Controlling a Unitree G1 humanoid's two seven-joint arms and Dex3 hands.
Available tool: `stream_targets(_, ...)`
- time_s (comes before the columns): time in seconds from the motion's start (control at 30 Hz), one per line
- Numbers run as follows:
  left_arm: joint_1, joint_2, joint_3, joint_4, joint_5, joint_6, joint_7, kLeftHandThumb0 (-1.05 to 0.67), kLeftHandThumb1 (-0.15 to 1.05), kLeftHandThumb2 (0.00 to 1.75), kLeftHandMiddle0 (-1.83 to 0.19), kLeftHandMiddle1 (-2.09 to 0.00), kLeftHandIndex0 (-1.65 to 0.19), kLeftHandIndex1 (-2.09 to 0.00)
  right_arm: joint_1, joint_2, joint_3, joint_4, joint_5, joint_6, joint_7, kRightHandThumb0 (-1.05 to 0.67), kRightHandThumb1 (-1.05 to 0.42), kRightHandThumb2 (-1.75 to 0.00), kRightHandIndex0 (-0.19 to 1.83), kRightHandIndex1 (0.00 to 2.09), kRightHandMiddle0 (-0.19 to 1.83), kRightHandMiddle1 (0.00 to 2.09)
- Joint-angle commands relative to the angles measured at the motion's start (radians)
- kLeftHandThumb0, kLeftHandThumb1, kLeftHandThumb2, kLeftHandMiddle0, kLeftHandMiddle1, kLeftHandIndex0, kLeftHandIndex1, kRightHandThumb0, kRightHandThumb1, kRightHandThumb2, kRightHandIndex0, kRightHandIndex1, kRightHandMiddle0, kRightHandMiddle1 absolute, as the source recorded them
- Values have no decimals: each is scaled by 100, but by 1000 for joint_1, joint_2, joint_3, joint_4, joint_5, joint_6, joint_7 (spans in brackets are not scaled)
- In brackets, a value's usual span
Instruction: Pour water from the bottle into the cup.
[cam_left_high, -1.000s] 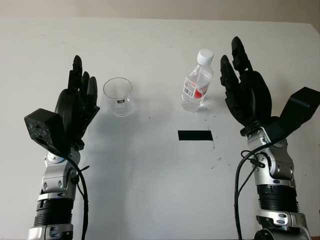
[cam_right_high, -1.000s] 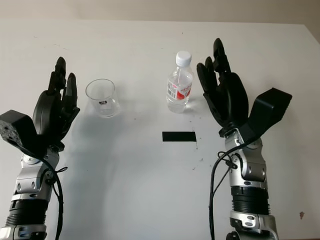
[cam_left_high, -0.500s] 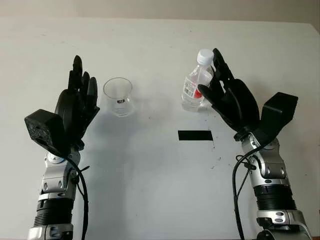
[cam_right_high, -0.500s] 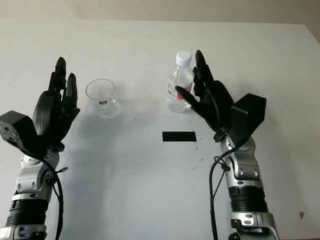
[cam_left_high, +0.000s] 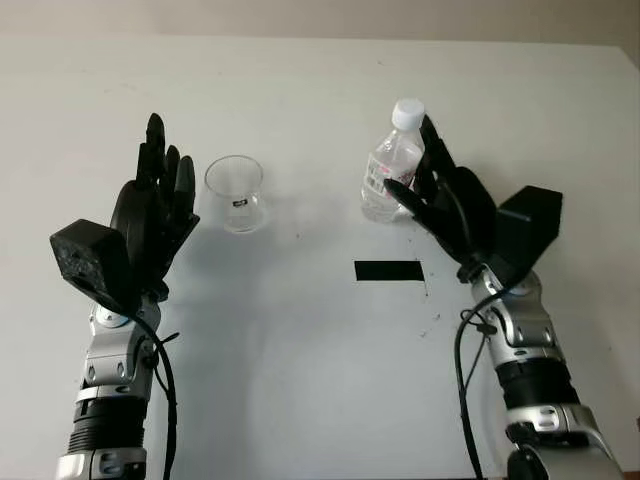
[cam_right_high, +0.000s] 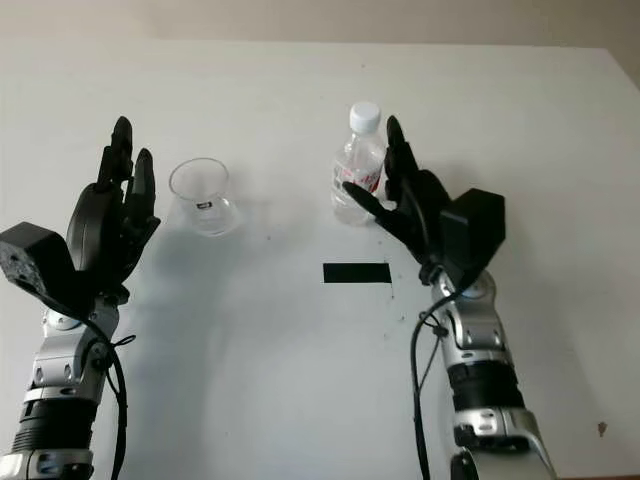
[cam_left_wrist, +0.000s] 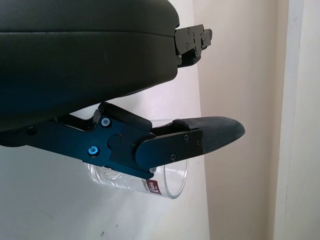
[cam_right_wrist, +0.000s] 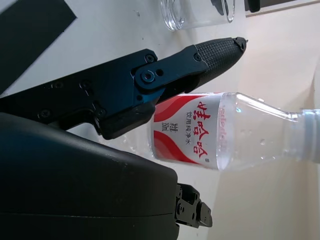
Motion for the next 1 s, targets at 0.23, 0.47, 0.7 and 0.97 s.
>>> stream_targets(0.23, -3, 4, -1, -3, 3, -15, -6, -74, 105, 61, 13, -5, 16, -5, -160, 41, -7, 265, 6, -99, 9, -76, -98, -5, -19, 0, -19, 0)
stream_targets(0.47, -4, 2, -2, 0, 5, -24, -6, -74, 105, 62, 13, -5, 16, -5, -229, 71, -15, 389, 17, -215, 48, -79, -91, -3, -19, 0, -19, 0)
stream_targets(0.7, -5, -2, 1, 4, 1, -20, -1, -75, 105, 61, 12, -6, 15, -6, -285, 76, -1, 494, -44, -325, -40, -20, -97, -6, 10, 196, 4, 199)
stream_targets(0.97, -11, -4, 7, 11, 0, -26, 16, -74, 105, 62, 11, -6, 14, -6, -353, 41, 59, 571, -163, -394, -78, -18, -105, -11, 105, 209, 117, 209)
